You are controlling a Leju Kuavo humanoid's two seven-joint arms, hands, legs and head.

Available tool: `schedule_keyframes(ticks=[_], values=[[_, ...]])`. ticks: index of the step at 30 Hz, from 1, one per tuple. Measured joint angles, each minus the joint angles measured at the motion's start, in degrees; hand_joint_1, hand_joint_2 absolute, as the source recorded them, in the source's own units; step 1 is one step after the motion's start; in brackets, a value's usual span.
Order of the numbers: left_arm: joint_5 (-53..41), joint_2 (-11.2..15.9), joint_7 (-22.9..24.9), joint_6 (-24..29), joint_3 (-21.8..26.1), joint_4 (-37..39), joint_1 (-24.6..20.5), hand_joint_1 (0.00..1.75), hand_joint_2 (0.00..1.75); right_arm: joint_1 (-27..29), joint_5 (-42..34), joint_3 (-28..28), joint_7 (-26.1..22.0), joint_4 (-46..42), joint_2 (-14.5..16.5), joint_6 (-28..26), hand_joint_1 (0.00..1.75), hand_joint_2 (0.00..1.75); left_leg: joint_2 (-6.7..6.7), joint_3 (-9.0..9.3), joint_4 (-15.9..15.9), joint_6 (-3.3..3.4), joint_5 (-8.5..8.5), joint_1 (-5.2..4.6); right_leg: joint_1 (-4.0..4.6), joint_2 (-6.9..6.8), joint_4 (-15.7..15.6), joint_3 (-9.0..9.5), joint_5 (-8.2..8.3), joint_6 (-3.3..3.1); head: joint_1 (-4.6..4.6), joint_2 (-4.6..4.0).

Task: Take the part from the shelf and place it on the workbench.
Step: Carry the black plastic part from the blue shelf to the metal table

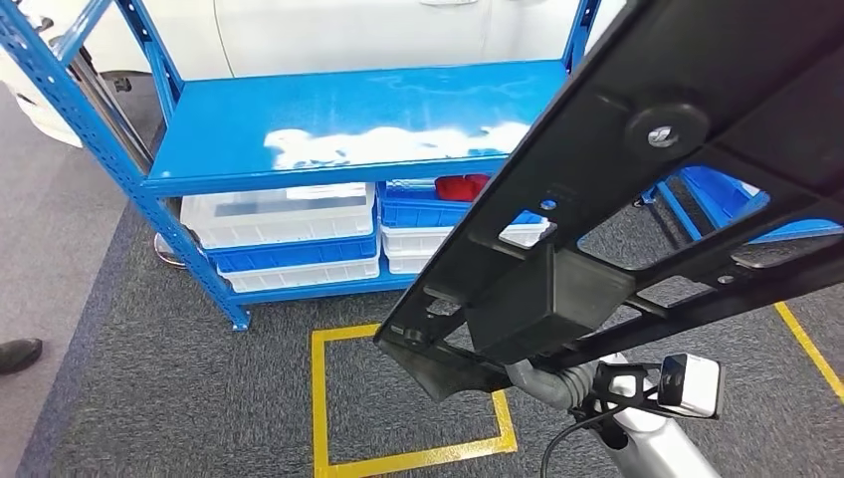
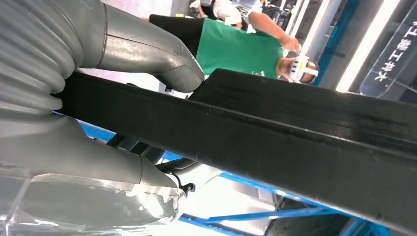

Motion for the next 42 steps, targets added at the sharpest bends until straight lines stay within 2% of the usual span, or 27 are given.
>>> schedule_keyframes(ticks=[3,4,5,6,8,9,10,13,15,18,19,20,21,22,24,26,28,30,31,33,34,35,36,38,40,41,42], values=[[0.06,-0.02,0.0,0.0,0.01,0.0,0.05,0.0,1.75,0.24,0.05,-0.27,-0.01,0.07,0.56,0.04,1.75,1.75,0.2,-1.51,0.09,0.4,1.33,-0.07,-0.3,0.13,10.99,-3.89,-6.78,0.27,0.0,0.0],[0.08,-0.02,0.0,0.0,0.02,0.0,0.11,0.0,1.75,0.35,0.05,-0.29,-0.01,0.14,0.64,0.04,1.75,1.75,0.2,-2.04,0.2,0.36,1.68,-0.1,-0.36,0.13,13.41,-4.35,-7.79,0.36,0.0,0.0],[0.09,-0.02,0.0,0.0,0.02,0.0,0.17,0.0,1.75,0.44,0.06,-0.3,-0.01,0.21,0.68,0.04,1.75,1.75,0.19,-2.53,0.36,0.26,1.96,-0.09,-0.41,0.12,13.71,-3.72,-7.74,0.4,-0.01,0.0],[0.09,-0.03,0.01,0.0,0.02,0.0,0.24,0.0,1.75,0.5,0.07,-0.31,-0.01,0.27,0.7,0.04,1.75,1.75,0.18,-2.93,0.59,0.15,2.14,-0.07,-0.45,0.11,11.67,-1.93,-6.75,0.39,-0.01,0.0],[0.1,-0.1,0.01,-0.02,0.02,0.0,0.3,0.0,1.75,0.48,0.07,-0.37,-0.01,0.34,0.7,0.11,1.75,1.75,0.16,-3.54,1.13,-0.16,2.28,-0.09,-0.44,0.02,3.63,3.51,-4.25,0.21,0.0,0.0],[0.1,-0.15,0.0,-0.04,0.02,0.0,0.31,0.0,1.75,0.47,0.07,-0.41,-0.01,0.35,0.71,0.16,1.75,1.75,0.17,-3.84,1.45,-0.39,2.3,-0.17,-0.33,0.01,0.31,5.42,-3.61,-0.01,0.0,0.0],[0.1,-0.19,-0.04,-0.07,0.02,0.0,0.3,0.0,1.75,0.49,0.07,-0.48,-0.04,0.36,0.71,0.2,1.75,1.75,0.18,-4.12,1.69,-0.68,2.36,-0.25,-0.18,0.0,-1.66,6.4,-3.44,-0.26,0.0,0.0],[0.02,-0.2,-0.23,-0.35,0.02,0.0,0.34,0.0,1.75,0.72,0.08,-0.72,-0.22,0.35,0.72,0.0,1.75,1.75,0.21,-4.68,1.99,-1.63,2.56,-0.28,-0.02,0.02,-2.35,6.06,-3.29,-1.21,-0.01,0.0],[-0.07,-0.22,-0.31,-0.6,0.02,0.0,0.35,0.0,1.75,0.8,0.09,-0.87,-0.42,0.32,0.72,-0.18,1.75,1.75,0.17,-5.58,3.95,-2.19,1.03,-0.19,-0.2,-0.08,-2.63,5.92,-2.87,-1.97,-0.01,0.0],[-0.12,-0.26,-0.33,-0.75,0.0,0.0,0.41,0.0,1.75,0.98,0.14,-1.08,-0.6,0.3,0.67,-0.24,1.75,1.75,0.15,-10.14,14.49,-2.67,-4.59,-0.06,0.0,-0.11,-2.71,5.44,-2.44,-2.63,-0.01,0.0],[-0.12,-0.27,-0.32,-0.79,0.0,0.0,0.44,0.0,1.75,1.05,0.19,-1.12,-0.62,0.31,0.66,-0.37,1.75,1.75,0.14,-11.47,17.62,-2.71,-5.66,-0.03,0.12,0.06,-2.66,5.24,-2.32,-2.7,-0.01,0.0],[-0.11,-0.27,-0.3,-0.83,0.01,0.0,0.45,0.0,1.75,1.1,0.28,-1.15,-0.67,0.32,0.65,-0.6,1.75,1.75,0.12,-11.86,18.76,-2.65,-5.62,-0.03,0.21,0.32,-2.58,5.06,-2.22,-2.7,-0.01,0.0],[-0.09,-0.28,-0.21,-0.86,0.01,0.0,0.46,0.0,1.75,1.11,0.41,-1.19,-0.78,0.33,0.66,-0.95,1.75,1.75,0.03,-11.08,17.47,-2.49,-4.46,-0.03,0.28,0.66,-2.48,4.94,-2.13,-2.65,-0.01,0.0],[-0.04,-0.28,-0.03,-0.87,0.01,0.0,0.45,0.0,1.75,1.07,0.63,-1.25,-0.99,0.33,0.66,-1.41,1.75,1.75,-0.31,-9.23,14.08,-2.22,-2.55,-0.04,0.32,1.07,-2.37,4.86,-2.06,-2.57,-0.01,0.0],[0.16,-0.21,0.45,-0.81,0.08,0.0,0.45,0.0,1.75,0.87,1.23,-1.42,-1.46,0.32,0.66,-2.3,1.75,1.75,-2.51,-5.09,5.98,-1.63,0.48,-0.04,0.32,1.82,-2.12,4.66,-1.91,-2.32,-0.01,0.0],[0.53,-0.14,0.87,-0.68,0.28,0.0,0.48,0.0,1.75,0.71,2.33,-1.6,-1.76,0.21,0.66,-3.26,1.75,1.75,-4.04,-3.38,2.26,-1.35,1.21,-0.18,0.16,2.73,-1.97,4.22,-1.59,-1.78,-0.01,0.0],[0.82,-0.11,1.13,-0.45,0.52,0.0,0.48,0.0,1.75,1.0,4.03,-1.78,-1.97,-0.37,0.66,-4.48,1.75,1.75,-3.22,-3.28,1.75,-1.0,1.55,-0.22,0.02,3.78,-2.08,3.86,-1.15,-1.01,-0.01,0.0],[0.81,-0.11,1.27,-0.15,0.71,0.0,0.39,0.0,1.75,1.67,5.75,-2.06,-2.18,-1.5,0.74,-5.42,1.75,1.75,-2.01,-3.09,0.95,-0.36,2.23,-0.01,0.07,3.49,-0.92,3.1,-2.1,-0.49,0.0,0.0],[0.77,-0.12,1.33,-0.01,0.77,0.0,0.37,0.0,1.75,2.0,6.56,-2.26,-2.23,-2.24,0.85,-5.66,1.75,1.75,-1.38,-3.07,0.58,-0.09,2.53,0.12,0.1,2.87,1.24,2.08,-3.56,-0.32,0.01,0.0],[0.73,-0.11,1.48,0.23,0.89,0.0,0.45,0.0,1.75,2.64,7.96,-2.61,-2.27,-3.64,1.12,-5.84,1.75,1.75,-0.15,-3.28,0.48,0.13,2.7,0.02,-0.13,1.68,8.46,-1.16,-7.43,0.0,0.01,0.0],[0.76,-0.11,1.56,0.33,0.99,0.0,0.51,0.0,1.75,2.85,8.61,-2.77,-2.27,-4.22,1.2,-5.93,1.75,1.75,0.49,-3.39,0.53,0.14,2.71,-0.02,-0.29,1.45,11.83,-2.64,-8.67,0.19,0.0,0.0],[0.79,-0.11,1.61,0.42,1.13,0.0,0.52,0.0,1.75,2.99,9.16,-2.87,-2.28,-4.71,1.24,-6.14,1.75,1.75,1.15,-3.47,0.6,0.1,2.69,-0.02,-0.46,1.28,13.52,-3.3,-8.89,0.38,0.0,0.0],[0.84,-0.11,1.61,0.49,1.24,0.0,0.5,0.0,1.75,3.04,9.63,-2.94,-2.28,-5.17,1.25,-6.41,1.75,1.75,1.76,-3.52,0.69,0.04,2.64,0.01,-0.62,1.04,12.97,-2.85,-8.05,0.54,0.0,0.0],[1.09,-0.11,1.49,0.8,1.39,0.0,0.45,0.0,1.75,3.05,10.2,-3.02,-2.28,-6.37,1.25,-6.91,1.75,1.75,2.85,-3.53,1.03,-0.28,2.4,0.06,-0.84,-0.56,6.09,0.97,-4.6,0.74,0.0,0.0],[1.41,-0.11,1.09,1.76,1.59,0.0,0.5,0.0,1.75,3.14,10.43,-3.13,-2.28,-8.18,1.26,-7.15,1.75,1.75,3.7,-3.58,1.55,-0.88,1.98,-0.18,-0.54,-2.66,-0.35,4.29,-2.68,0.27,-0.01,0.0],[1.49,-0.11,0.82,2.48,1.7,0.0,0.55,0.0,1.75,3.34,10.59,-3.17,-2.28,-9.28,1.26,-7.3,1.75,1.75,4.12,-3.58,1.73,-1.2,1.8,-0.32,-0.36,-3.16,-1.7,4.86,-2.55,-0.12,-0.01,0.0],[1.5,-0.13,0.59,3.16,1.79,0.0,0.62,0.0,1.75,3.63,10.85,-3.21,-2.28,-10.37,1.27,-7.54,1.75,1.75,4.58,-3.54,1.79,-1.51,1.68,-0.4,-0.15,-2.83,-1.85,4.78,-2.67,-0.58,-0.01,0.0]])
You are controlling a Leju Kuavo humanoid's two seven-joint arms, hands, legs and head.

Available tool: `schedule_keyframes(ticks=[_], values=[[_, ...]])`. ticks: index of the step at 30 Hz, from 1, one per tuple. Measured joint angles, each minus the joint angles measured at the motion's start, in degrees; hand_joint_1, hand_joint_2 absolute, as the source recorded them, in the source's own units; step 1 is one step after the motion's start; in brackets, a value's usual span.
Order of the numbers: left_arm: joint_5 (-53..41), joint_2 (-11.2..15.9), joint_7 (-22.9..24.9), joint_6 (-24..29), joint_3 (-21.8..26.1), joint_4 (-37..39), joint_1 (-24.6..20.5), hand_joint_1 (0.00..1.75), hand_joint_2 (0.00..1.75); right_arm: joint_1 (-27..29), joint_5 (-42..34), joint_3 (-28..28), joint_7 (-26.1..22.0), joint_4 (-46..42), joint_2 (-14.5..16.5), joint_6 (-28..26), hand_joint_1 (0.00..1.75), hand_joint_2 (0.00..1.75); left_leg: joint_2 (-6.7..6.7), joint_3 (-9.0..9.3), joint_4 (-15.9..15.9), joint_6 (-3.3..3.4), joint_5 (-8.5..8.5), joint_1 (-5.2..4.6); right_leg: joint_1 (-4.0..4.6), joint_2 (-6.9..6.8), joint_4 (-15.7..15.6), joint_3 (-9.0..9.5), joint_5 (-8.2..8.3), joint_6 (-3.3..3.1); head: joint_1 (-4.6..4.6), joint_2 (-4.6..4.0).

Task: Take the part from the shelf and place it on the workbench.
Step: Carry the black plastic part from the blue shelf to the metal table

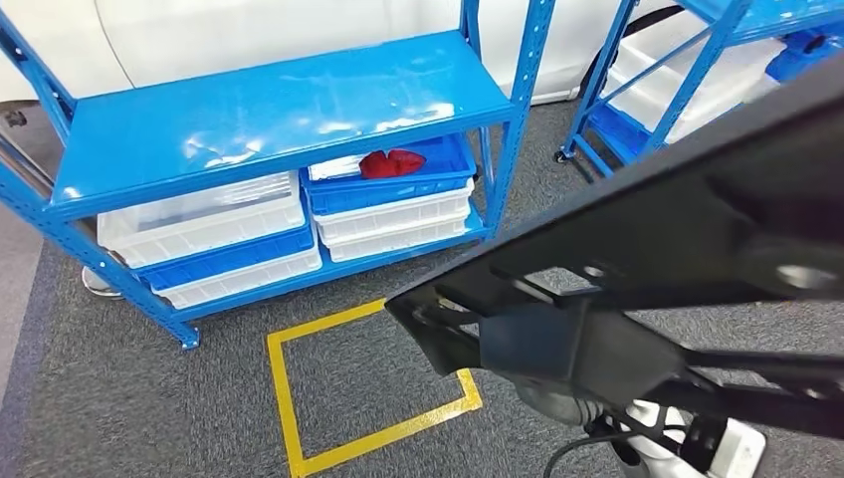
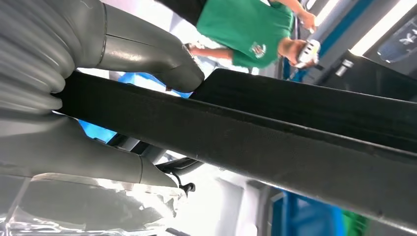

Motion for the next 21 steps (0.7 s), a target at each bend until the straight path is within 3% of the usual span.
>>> schedule_keyframes(ticks=[2,3,4,6,7,8,9,11,13,15,16,18,19,21], values=[[-0.17,-0.05,-0.27,0.84,0.05,0.0,0.03,0.0,1.75,0.65,0.66,0.07,0.0,-1.98,-0.01,-0.88,1.75,1.75,0.52,0.13,0.22,-0.63,-0.4,0.18,-0.02,1.19,-0.21,-0.12,0.24,-0.78,0.0,0.0],[-0.36,-0.09,-0.39,0.93,0.04,0.0,0.03,0.0,1.75,0.82,0.84,0.14,0.0,-2.84,-0.04,-1.46,1.75,1.75,-0.08,-0.19,1.2,-0.94,-1.25,0.33,-0.05,1.73,-0.36,-0.11,0.41,-1.18,0.0,0.0],[-0.6,-0.13,-0.52,0.91,0.04,0.0,0.04,0.0,1.75,0.88,0.86,0.24,0.0,-3.65,-0.08,-2.06,1.75,1.75,-1.05,-1.05,3.38,-1.21,-2.76,0.47,-0.11,2.26,-0.51,-0.11,0.58,-1.54,0.0,0.0],[-0.99,-0.17,-0.74,0.73,0.03,0.0,0.18,0.0,1.75,0.92,0.56,0.37,0.0,-4.83,-0.15,-2.86,1.75,1.75,-3.15,-4.27,10.81,-1.5,-6.78,0.59,-0.07,3.42,-0.56,-0.22,0.78,-2.0,0.0,0.0],[-1.16,-0.18,-0.82,0.55,0.03,0.0,0.3,0.0,1.75,0.96,0.37,0.43,0.0,-5.18,-0.15,-3.02,1.75,1.75,-3.55,-5.96,14.53,-1.53,-8.21,0.59,0.03,4.1,-0.54,-0.28,0.83,-2.1,0.0,0.0],[-1.32,-0.18,-0.94,0.37,0.02,0.0,0.39,0.0,1.75,1.01,0.2,0.46,0.0,-5.43,-0.15,-3.09,1.75,1.75,-3.74,-7.0,16.73,-1.48,-8.61,0.58,0.13,4.84,-0.5,-0.32,0.87,-2.14,0.0,0.0],[-1.49,-0.19,-1.11,0.16,-0.01,0.0,0.46,0.0,1.75,1.05,0.05,0.5,0.0,-5.65,-0.15,-3.14,1.75,1.75,-3.88,-7.06,16.75,-1.33,-7.86,0.58,0.22,5.61,-0.43,-0.33,0.9,-2.16,0.0,0.0],[-1.82,-0.2,-1.5,-0.13,-0.12,0.0,0.45,0.0,1.75,1.14,-0.12,0.52,0.0,-6.03,-0.15,-3.19,1.75,1.75,-4.91,-4.27,10.55,-0.77,-3.84,0.58,0.32,7.15,-0.23,-0.29,0.91,-2.12,0.0,0.0],[-2.01,-0.2,-1.79,-0.27,-0.22,0.0,0.38,0.0,1.75,1.31,-0.11,0.54,0.0,-6.26,-0.15,-3.21,1.75,1.75,-7.16,-1.0,3.25,-0.21,-0.98,0.58,0.42,8.57,0.0,-0.44,0.98,-1.8,0.0,0.0],[-2.05,-0.21,-1.94,-0.38,-0.3,0.0,0.3,0.0,1.75,1.76,-0.05,0.55,0.0,-6.33,-0.15,-3.22,1.75,1.75,-8.02,0.01,0.75,0.1,-0.68,0.47,0.3,9.79,0.02,-0.83,1.25,-1.14,0.01,0.0],[-2.06,-0.26,-2.0,-0.43,-0.34,0.0,0.21,0.0,1.75,2.08,-0.02,0.55,0.0,-6.33,-0.15,-3.19,1.75,1.75,-7.52,0.09,0.47,0.28,-0.53,0.48,0.2,10.4,-0.12,-1.01,1.46,-0.73,0.01,0.0],[-2.06,-0.55,-2.02,-0.55,-0.44,0.04,-0.08,0.0,1.75,2.69,-0.03,0.53,0.0,-6.33,-0.1,-2.98,1.75,1.75,-6.29,0.27,-0.19,0.95,0.03,0.68,0.22,9.31,0.42,-1.45,1.03,-0.16,0.01,0.0],[-2.06,-0.71,-2.02,-0.58,-0.48,0.05,-0.18,0.0,1.75,2.82,-0.04,0.51,0.0,-6.32,-0.05,-2.78,1.75,1.75,-5.62,0.32,-0.55,1.28,0.32,0.8,0.32,7.9,1.9,-2.17,-0.07,0.04,0.01,0.0],[-2.05,-0.95,-1.92,-0.64,-0.5,0.07,-0.07,0.0,1.75,2.89,-0.05,0.47,0.0,-6.12,0.03,-2.32,1.75,1.75,-4.27,0.23,-0.81,1.62,0.54,0.76,0.25,4.99,8.33,-5.09,-3.83,0.32,0.01,0.0]])
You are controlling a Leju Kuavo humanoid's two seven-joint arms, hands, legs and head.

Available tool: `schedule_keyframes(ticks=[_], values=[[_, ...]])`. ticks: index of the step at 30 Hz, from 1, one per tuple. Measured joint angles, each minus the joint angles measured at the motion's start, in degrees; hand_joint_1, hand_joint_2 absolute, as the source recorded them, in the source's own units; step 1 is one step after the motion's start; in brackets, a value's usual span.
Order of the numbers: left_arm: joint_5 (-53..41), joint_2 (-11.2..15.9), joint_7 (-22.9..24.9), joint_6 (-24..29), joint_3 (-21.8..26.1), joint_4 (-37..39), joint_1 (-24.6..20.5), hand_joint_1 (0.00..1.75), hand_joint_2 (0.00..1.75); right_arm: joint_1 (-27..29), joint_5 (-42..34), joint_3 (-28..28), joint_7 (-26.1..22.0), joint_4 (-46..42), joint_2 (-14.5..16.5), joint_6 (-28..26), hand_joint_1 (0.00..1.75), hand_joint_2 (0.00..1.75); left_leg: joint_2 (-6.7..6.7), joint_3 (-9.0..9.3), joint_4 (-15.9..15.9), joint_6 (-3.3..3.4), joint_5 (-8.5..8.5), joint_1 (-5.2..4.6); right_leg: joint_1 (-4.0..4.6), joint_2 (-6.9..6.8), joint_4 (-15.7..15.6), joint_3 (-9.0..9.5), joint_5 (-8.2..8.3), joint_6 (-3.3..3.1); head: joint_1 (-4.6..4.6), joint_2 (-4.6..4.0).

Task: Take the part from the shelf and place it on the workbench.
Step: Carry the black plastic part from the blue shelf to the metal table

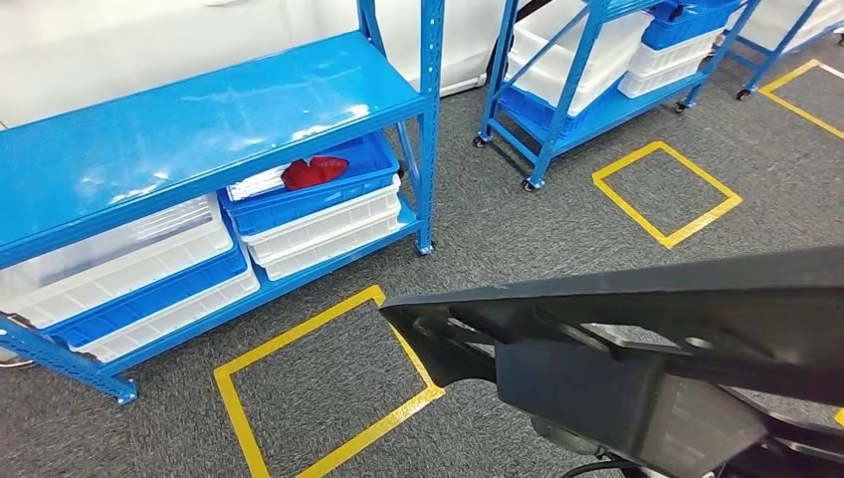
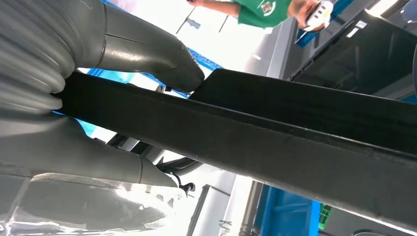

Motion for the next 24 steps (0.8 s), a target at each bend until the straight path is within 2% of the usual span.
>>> schedule_keyframes(ticks=[1,2,3,4,5,7,8,9,11,12,13,15,16,17,18,19,20,22,23,24], values=[[0.01,-0.09,0.07,-0.1,0.0,0.0,0.13,0.0,1.75,0.02,0.01,-0.02,0.0,0.22,0.01,0.23,1.75,1.75,0.76,-0.11,0.03,0.03,0.0,-0.05,-0.17,-0.55,3.8,-1.71,-1.66,0.18,0.0,0.0],[0.02,-0.16,0.13,-0.31,0.0,0.0,0.23,0.0,1.75,0.03,0.01,-0.05,0.01,0.52,0.01,0.44,1.75,1.75,1.53,-0.21,0.09,0.02,-0.01,-0.09,-0.35,-0.82,6.46,-2.87,-2.47,0.37,0.0,0.0],[0.05,-0.22,0.15,-0.6,0.0,0.0,0.25,0.0,1.75,0.01,-0.02,-0.12,0.02,0.85,0.01,0.65,1.75,1.75,2.26,-0.3,0.16,-0.02,-0.04,-0.1,-0.53,-1.02,7.12,-3.02,-2.22,0.54,0.0,0.0],[0.09,-0.3,0.16,-0.95,0.0,0.01,0.23,0.0,1.75,-0.03,-0.08,-0.24,0.03,1.18,0.01,0.9,1.75,1.75,2.93,-0.35,0.24,-0.1,-0.1,-0.08,-0.7,-1.31,5.38,-1.95,-0.95,0.68,0.0,0.0],[0.19,-0.37,0.11,-1.24,0.0,0.01,0.19,0.0,1.75,-0.14,-0.21,-0.42,0.04,1.53,0.01,1.16,1.75,1.75,3.55,-0.34,0.35,-0.25,-0.19,-0.07,-0.82,-2.06,1.57,0.25,0.95,0.77,0.0,0.0],[0.42,-0.48,-0.16,-1.51,0.0,0.01,0.12,0.0,1.75,-0.61,-0.76,-0.94,0.04,2.4,0.01,1.84,1.75,1.75,4.61,-0.3,0.65,-0.74,-0.48,-0.26,-0.63,-4.36,-5.92,4.3,3.3,0.47,0.01,0.0],[0.54,-0.52,-0.43,-1.47,0.01,0.0,0.08,0.0,1.75,-0.87,-1.15,-1.27,0.04,2.93,0.01,2.25,1.75,1.75,5.07,-0.28,0.78,-1.07,-0.61,-0.37,-0.42,-5.06,-7.98,5.3,3.7,0.15,0.0,0.0],[0.62,-0.53,-0.69,-1.36,0.01,0.0,0.03,0.0,1.75,-1.08,-1.55,-1.64,0.04,3.54,0.01,2.71,1.75,1.75,5.53,-0.24,0.85,-1.39,-0.7,-0.48,-0.18,-5.14,-8.49,5.39,3.53,-0.24,-0.01,0.0],[0.97,-0.54,-1.2,-1.19,0.04,0.0,-0.14,0.0,1.75,-1.3,-2.16,-2.32,0.04,4.8,0.01,3.65,1.75,1.75,6.34,-0.1,0.88,-2.08,-0.89,-0.44,-0.12,-3.86,-8.59,5.19,3.8,-0.96,-0.01,0.0],[1.25,-0.52,-1.4,-1.17,0.08,0.0,-0.24,0.0,1.75,-1.48,-2.37,-2.59,0.03,5.39,0.01,4.09,1.75,1.75,5.77,-0.16,1.3,-2.44,-1.34,-0.33,-0.21,-3.31,-8.75,5.2,3.97,-1.32,-0.01,0.0],[1.55,-0.51,-1.61,-1.18,0.13,0.0,-0.31,0.0,1.75,-1.78,-2.55,-2.75,0.03,5.96,0.01,4.5,1.75,1.75,4.54,-0.66,2.61,-2.76,-2.32,-0.2,-0.34,-2.77,-8.92,5.2,4.17,-1.67,-0.01,0.0],[2.15,-0.48,-1.92,-1.12,0.31,0.0,-0.27,0.0,1.75,-2.54,-3.02,-2.93,0.04,7.14,-0.02,5.24,1.75,1.75,1.47,-3.28,8.54,-3.19,-5.69,-0.02,-0.42,-1.67,-9.04,5.1,4.44,-2.18,-0.01,0.0],[2.49,-0.48,-2.08,-0.96,0.46,0.0,-0.15,0.0,1.75,-3.08,-3.42,-2.97,0.1,7.94,-0.04,5.66,1.75,1.75,0.72,-5.17,12.47,-3.26,-7.41,-0.01,-0.36,-1.01,-8.99,4.99,4.52,-2.33,-0.01,0.0],[2.92,-0.48,-2.27,-0.71,0.69,0.0,-0.02,0.0,1.75,-3.77,-4.02,-2.99,0.25,8.97,-0.05,6.11,1.75,1.75,0.48,-6.78,15.67,-3.27,-8.39,-0.01,-0.28,-0.24,-8.93,4.9,4.56,-2.41,-0.01,0.0],[3.34,-0.47,-2.54,-0.44,1.0,0.0,0.06,0.0,1.75,-4.69,-4.8,-3.0,0.45,10.13,-0.05,6.59,1.75,1.75,0.41,-7.66,17.17,-3.21,-8.28,-0.02,-0.21,0.57,-8.83,4.84,4.59,-2.45,-0.01,0.0],[3.72,-0.44,-2.8,-0.22,1.32,0.0,0.09,0.0,1.75,-5.8,-5.61,-3.0,0.69,11.38,-0.05,7.07,1.75,1.75,0.3,-7.48,16.36,-3.06,-7.0,-0.02,-0.17,1.4,-8.72,4.82,4.61,-2.45,-0.01,0.0],[4.01,-0.37,-2.98,-0.07,1.6,0.0,0.05,0.0,1.75,-6.91,-6.36,-2.99,0.98,12.54,-0.05,7.43,1.75,1.75,-0.14,-6.33,13.45,-2.83,-4.88,-0.02,-0.16,2.19,-8.61,4.83,4.61,-2.43,-0.01,0.0],[4.24,-0.06,-3.05,0.03,1.96,-0.01,-0.06,0.0,1.75,-9.01,-7.39,-2.95,1.62,14.47,-0.05,7.88,1.75,1.75,-2.73,-3.13,5.63,-2.2,-1.16,0.06,-0.17,3.51,-8.4,4.72,4.64,-2.2,-0.01,0.0],[4.26,0.1,-2.98,0.05,2.08,-0.02,-0.08,0.0,1.75,-9.95,-7.63,-2.9,2.05,15.3,-0.05,8.04,1.75,1.75,-3.85,-2.1,3.06,-1.99,-0.28,0.07,-0.24,4.12,-8.35,4.55,4.74,-1.91,-0.01,0.0],[4.27,0.22,-2.9,0.06,2.21,-0.02,-0.1,0.0,1.75,-10.71,-7.77,-2.79,2.53,16.13,-0.05,8.21,1.75,1.75,-4.55,-1.63,1.77,-1.81,-0.05,0.03,-0.36,4.69,-8.36,4.34,4.88,-1.53,-0.01,0.0]])
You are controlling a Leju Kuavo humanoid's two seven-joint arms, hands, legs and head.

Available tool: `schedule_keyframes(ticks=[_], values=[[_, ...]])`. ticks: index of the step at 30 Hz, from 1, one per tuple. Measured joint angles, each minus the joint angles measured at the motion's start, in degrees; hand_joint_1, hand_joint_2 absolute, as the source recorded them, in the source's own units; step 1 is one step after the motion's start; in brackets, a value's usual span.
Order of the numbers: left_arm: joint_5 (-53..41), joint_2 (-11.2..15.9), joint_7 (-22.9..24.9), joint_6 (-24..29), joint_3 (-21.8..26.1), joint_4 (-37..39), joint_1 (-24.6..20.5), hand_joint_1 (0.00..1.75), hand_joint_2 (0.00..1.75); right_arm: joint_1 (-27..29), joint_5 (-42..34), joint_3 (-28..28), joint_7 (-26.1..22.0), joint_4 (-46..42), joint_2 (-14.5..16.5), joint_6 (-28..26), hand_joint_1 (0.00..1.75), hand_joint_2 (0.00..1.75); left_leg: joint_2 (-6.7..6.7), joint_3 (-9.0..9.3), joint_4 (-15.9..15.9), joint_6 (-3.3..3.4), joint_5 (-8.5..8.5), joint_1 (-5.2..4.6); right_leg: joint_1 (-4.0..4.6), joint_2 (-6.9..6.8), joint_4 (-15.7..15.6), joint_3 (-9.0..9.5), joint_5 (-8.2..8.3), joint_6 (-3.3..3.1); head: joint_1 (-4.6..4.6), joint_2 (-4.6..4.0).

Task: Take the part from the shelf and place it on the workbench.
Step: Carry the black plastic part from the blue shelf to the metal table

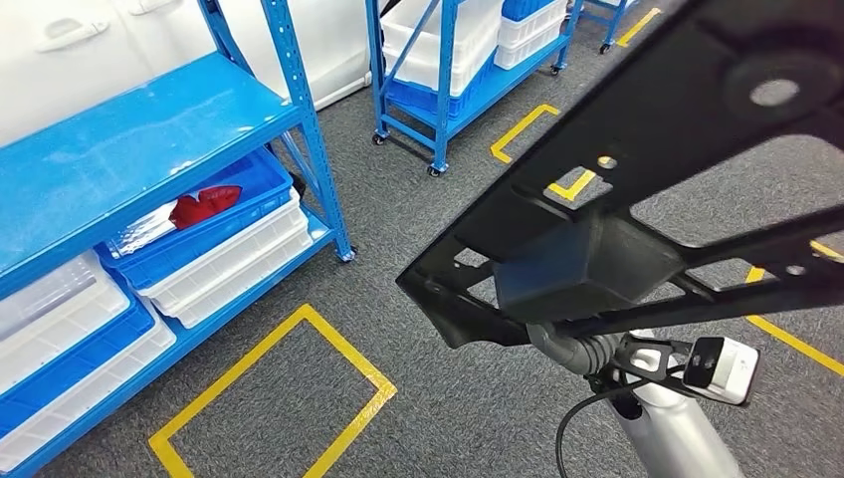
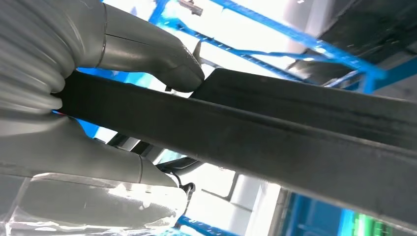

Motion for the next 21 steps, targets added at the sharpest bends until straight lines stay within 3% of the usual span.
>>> schedule_keyframes(ticks=[2,3,5,7,9,10,12,14,15,18,20,21], values=[[0.01,0.06,0.13,0.03,0.21,0.0,-0.09,0.0,1.75,-0.85,0.11,0.31,0.91,1.31,0.0,0.2,1.75,1.75,0.81,0.21,-0.56,0.36,0.26,-0.01,-0.13,1.16,-0.31,-0.28,0.4,0.91,0.0,0.0],[0.01,0.04,0.14,0.02,0.27,-0.01,-0.19,0.0,1.75,-0.98,0.37,0.55,1.32,1.84,0.05,0.21,1.75,1.75,1.41,0.36,-1.01,0.68,0.57,0.09,-0.08,0.84,-0.27,-0.43,0.33,1.22,0.0,0.0],[-0.04,-0.01,0.03,-0.03,0.33,-0.02,-0.36,0.0,1.75,-1.27,1.36,1.24,1.91,2.8,0.36,0.09,1.75,1.75,2.76,0.55,-1.92,1.3,1.19,0.38,0.13,-1.8,2.36,-1.83,-1.51,1.57,0.01,0.0],[-0.11,0.0,-0.05,-0.05,0.4,-0.02,-0.25,0.0,1.75,-1.43,2.4,2.03,1.84,3.85,0.88,-0.14,1.75,1.75,4.19,0.45,-2.11,1.61,1.31,0.23,-0.11,-4.84,9.27,-5.13,-5.18,1.82,0.01,0.0],[-0.15,0.0,-0.03,-0.05,0.49,-0.02,-0.03,0.0,1.75,-1.18,2.86,2.6,1.1,4.93,1.23,-0.32,1.75,1.75,5.69,0.32,-2.01,1.62,1.21,0.12,-0.47,-5.68,14.57,-7.52,-6.79,2.23,0.01,0.0],[-0.16,0.0,-0.01,-0.05,0.54,-0.02,0.03,0.0,1.75,-1.04,2.87,2.8,0.67,5.4,1.3,-0.33,1.75,1.75,6.39,0.29,-1.91,1.56,1.12,0.11,-0.59,-5.91,14.3,-7.23,-6.07,2.38,0.01,0.0],[-0.25,-0.01,0.03,-0.01,0.58,-0.02,0.03,0.0,1.75,-0.91,2.69,3.03,-0.07,6.03,1.31,-0.2,1.75,1.75,7.67,0.33,-1.54,1.25,0.81,0.13,-0.67,-7.37,7.56,-3.48,-2.71,2.43,0.01,0.0],[-0.55,0.02,0.0,0.01,0.58,-0.02,0.06,0.0,1.75,-0.86,2.52,3.12,-0.47,6.17,1.32,-0.1,1.75,1.75,8.79,0.41,-1.14,0.7,0.4,-0.11,-0.26,-9.59,1.07,-0.06,-0.8,1.85,0.01,0.0],[-0.75,0.06,-0.07,-0.05,0.58,-0.02,0.08,0.0,1.75,-0.7,2.53,3.13,-0.56,6.06,1.33,-0.25,1.75,1.75,9.28,0.49,-1.04,0.39,0.24,-0.22,-0.02,-10.09,-0.25,0.54,-0.71,1.47,0.0,0.0],[-1.27,0.29,-0.4,-0.47,0.55,-0.02,0.02,0.0,1.75,0.76,2.87,2.98,-0.67,5.01,1.33,-1.07,1.75,1.75,10.38,0.87,-0.95,-0.6,-0.16,-0.17,0.15,-8.53,-0.56,0.4,-0.59,0.39,0.0,0.0],[-1.56,0.49,-0.65,-0.82,0.52,-0.02,-0.01,0.0,1.75,1.7,3.12,2.81,-0.8,3.99,1.31,-1.28,1.75,1.75,8.58,0.0,1.62,-1.16,-2.23,0.1,-0.12,-7.34,-0.97,0.51,-0.24,-0.32,0.0,0.0],[-1.7,0.57,-0.72,-0.96,0.51,-0.02,0.04,0.0,1.75,2.0,3.21,2.76,-0.86,3.57,1.29,-1.26,1.75,1.75,7.15,-1.26,4.61,-1.36,-4.06,0.24,-0.19,-6.75,-1.07,0.54,-0.11,-0.59,0.0,0.0]])
